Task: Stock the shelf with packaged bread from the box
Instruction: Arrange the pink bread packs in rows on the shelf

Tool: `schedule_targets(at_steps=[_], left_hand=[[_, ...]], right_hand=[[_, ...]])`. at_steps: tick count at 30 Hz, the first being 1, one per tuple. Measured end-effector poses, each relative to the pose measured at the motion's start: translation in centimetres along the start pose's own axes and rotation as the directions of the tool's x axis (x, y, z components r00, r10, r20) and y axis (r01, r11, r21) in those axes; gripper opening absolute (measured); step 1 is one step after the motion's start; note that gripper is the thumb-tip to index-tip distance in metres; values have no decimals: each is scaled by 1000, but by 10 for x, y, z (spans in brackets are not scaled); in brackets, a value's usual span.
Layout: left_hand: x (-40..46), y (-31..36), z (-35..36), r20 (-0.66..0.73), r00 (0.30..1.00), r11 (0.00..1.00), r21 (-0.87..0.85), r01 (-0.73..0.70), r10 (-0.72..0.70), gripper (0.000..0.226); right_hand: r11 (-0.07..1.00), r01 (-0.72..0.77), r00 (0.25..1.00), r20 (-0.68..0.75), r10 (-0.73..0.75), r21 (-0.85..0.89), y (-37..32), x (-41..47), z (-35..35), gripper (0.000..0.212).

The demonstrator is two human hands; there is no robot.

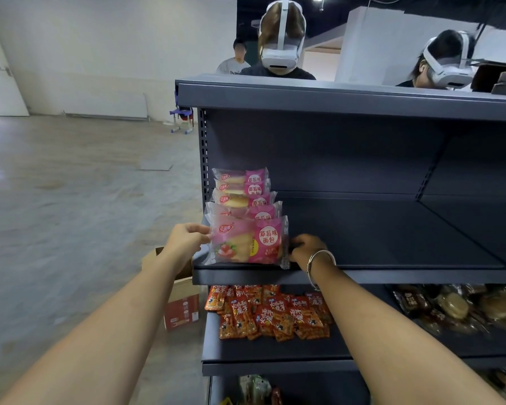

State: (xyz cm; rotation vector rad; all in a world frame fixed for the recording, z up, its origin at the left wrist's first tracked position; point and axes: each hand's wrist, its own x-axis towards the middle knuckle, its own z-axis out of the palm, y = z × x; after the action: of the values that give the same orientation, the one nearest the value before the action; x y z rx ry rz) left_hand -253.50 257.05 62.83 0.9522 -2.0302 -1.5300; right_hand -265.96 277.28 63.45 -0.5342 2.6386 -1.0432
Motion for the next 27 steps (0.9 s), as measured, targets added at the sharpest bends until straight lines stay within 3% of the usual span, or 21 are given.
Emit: schedule_targets(at_steps=[5,14,20,27], left_hand=[[-4,0,0,7,1000,1000,23,8,-8,13],[-3,-2,2,24,1000,998,63,2,-4,24],[3,-1,1,11,1000,999,42,-4,4,9],[11,-4,2,-32,999,996,79,-36,39,17]], right_hand=[[1000,-3,1000,8,3,9,0,-1,0,27],[1000,-19,1000,22,19,-6,-2,3,5,23],[1000,-21,999,-34,20,-18,-4,10,6,19],[999,-7,997,-79,3,-43,-16,15,11,22]])
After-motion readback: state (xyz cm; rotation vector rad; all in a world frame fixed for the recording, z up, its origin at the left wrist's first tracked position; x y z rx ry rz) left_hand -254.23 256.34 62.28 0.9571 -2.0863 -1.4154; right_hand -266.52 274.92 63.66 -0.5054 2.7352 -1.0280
